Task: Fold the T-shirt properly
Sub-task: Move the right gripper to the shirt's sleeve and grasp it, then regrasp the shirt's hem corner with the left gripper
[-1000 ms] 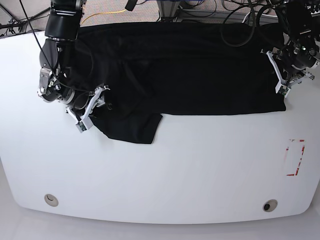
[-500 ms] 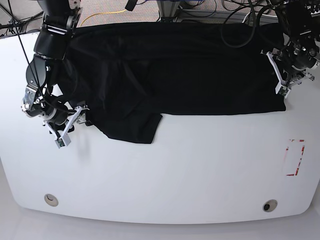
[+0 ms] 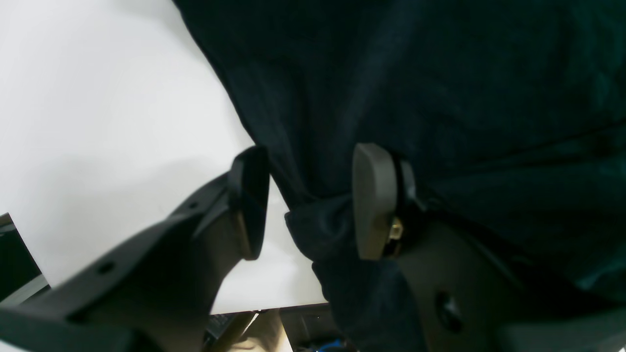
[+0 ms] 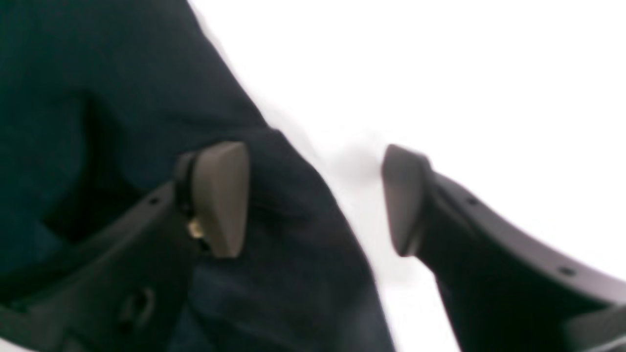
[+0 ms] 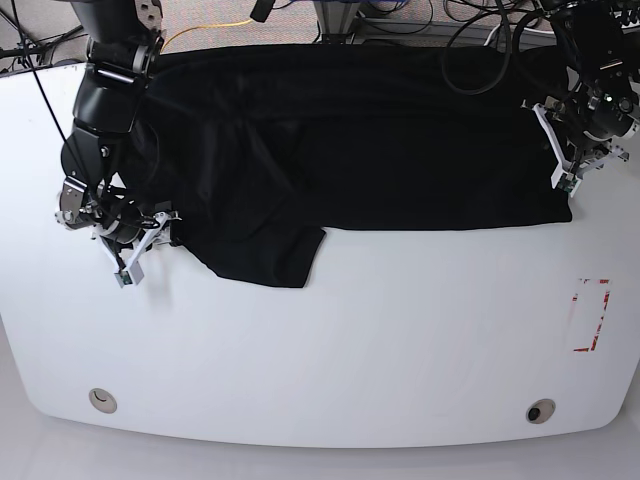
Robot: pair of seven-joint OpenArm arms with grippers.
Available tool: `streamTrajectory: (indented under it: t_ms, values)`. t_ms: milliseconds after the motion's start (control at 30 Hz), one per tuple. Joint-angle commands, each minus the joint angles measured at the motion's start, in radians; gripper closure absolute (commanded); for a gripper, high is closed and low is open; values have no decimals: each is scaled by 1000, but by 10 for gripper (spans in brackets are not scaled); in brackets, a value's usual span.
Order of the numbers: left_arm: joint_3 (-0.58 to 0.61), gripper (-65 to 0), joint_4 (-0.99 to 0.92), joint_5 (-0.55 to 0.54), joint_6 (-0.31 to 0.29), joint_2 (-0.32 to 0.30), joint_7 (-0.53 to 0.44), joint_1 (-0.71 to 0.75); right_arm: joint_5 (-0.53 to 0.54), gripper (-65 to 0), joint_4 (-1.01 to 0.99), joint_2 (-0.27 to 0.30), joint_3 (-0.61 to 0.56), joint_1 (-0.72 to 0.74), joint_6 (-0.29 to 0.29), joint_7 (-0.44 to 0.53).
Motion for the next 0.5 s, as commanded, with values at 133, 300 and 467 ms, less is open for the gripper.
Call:
streamTrajectory:
  t_ms: [133,300,467]
  values:
    - [-147,-261,16,-1,-1,18,-4,-103,9,-312,14,-42,0,0,7,5]
    - [-236,-308,16,-1,-1,44,-4,-203,15,-108,12,-48,0,-4,7,8]
    - [-234,-532,-36,-4,137,43,-9,-277,15,-21,14,-48,0,-2,7,4]
